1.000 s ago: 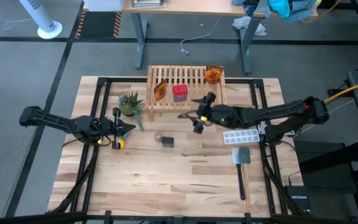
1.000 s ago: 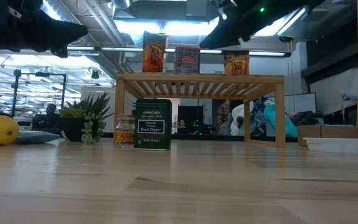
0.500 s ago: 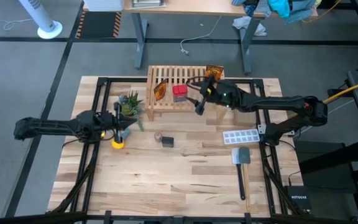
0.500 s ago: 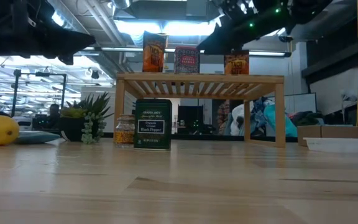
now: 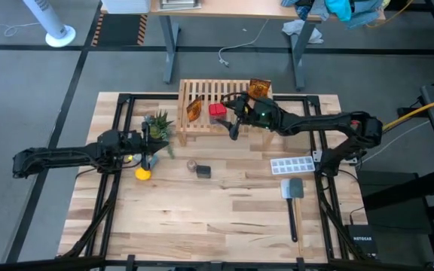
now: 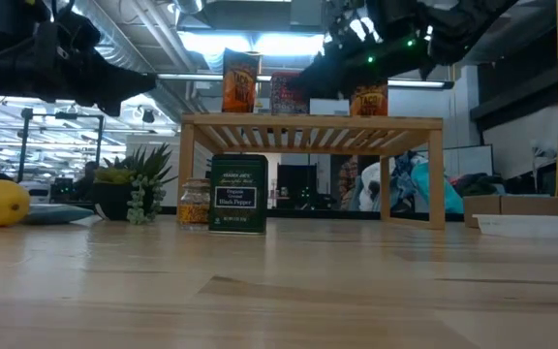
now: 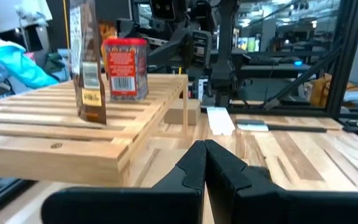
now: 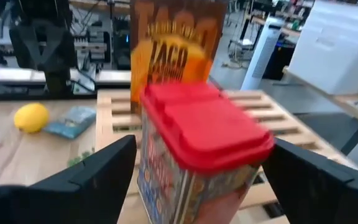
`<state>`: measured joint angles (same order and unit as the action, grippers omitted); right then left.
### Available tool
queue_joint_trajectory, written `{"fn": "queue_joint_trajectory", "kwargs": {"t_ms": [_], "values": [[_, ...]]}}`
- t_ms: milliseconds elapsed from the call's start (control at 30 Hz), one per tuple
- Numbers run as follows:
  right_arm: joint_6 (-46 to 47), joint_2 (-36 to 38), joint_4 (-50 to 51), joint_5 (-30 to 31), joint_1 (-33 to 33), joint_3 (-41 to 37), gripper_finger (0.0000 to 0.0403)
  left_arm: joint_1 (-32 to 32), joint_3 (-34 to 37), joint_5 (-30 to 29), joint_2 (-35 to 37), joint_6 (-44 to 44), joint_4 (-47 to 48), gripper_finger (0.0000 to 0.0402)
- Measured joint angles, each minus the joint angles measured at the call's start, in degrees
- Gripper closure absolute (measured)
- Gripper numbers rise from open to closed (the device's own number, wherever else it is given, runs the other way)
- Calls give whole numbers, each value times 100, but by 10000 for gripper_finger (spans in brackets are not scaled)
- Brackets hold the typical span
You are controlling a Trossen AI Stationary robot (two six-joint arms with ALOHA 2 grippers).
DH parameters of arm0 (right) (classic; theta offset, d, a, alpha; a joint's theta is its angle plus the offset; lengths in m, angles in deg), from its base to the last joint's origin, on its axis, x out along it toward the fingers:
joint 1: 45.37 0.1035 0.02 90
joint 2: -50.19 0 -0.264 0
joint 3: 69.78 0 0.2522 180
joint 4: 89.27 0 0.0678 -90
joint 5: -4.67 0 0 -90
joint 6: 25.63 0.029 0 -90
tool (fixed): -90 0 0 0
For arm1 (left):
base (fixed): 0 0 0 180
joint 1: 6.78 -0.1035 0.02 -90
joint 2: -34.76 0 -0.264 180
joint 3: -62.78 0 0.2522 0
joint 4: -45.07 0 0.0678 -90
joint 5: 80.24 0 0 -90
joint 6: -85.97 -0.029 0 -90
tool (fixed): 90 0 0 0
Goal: Shelf spices
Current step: Remove the red seasoning can from the shelf
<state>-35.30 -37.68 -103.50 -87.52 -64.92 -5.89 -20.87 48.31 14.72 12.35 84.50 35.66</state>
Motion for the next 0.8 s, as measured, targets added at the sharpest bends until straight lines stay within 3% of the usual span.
{"fn": "queue_joint_trajectory", "kwargs": {"t_ms": [233,467,800], "values": [[-2,-355,-64,0,0,0,87,-34,0,0,-277,-40,4,402],[-2,-389,-144,-40,2,0,215,-32,0,0,-473,-42,33,402],[272,-389,-177,-473,29,0,220,-32,8,-2,-660,-162,348,402]]}}
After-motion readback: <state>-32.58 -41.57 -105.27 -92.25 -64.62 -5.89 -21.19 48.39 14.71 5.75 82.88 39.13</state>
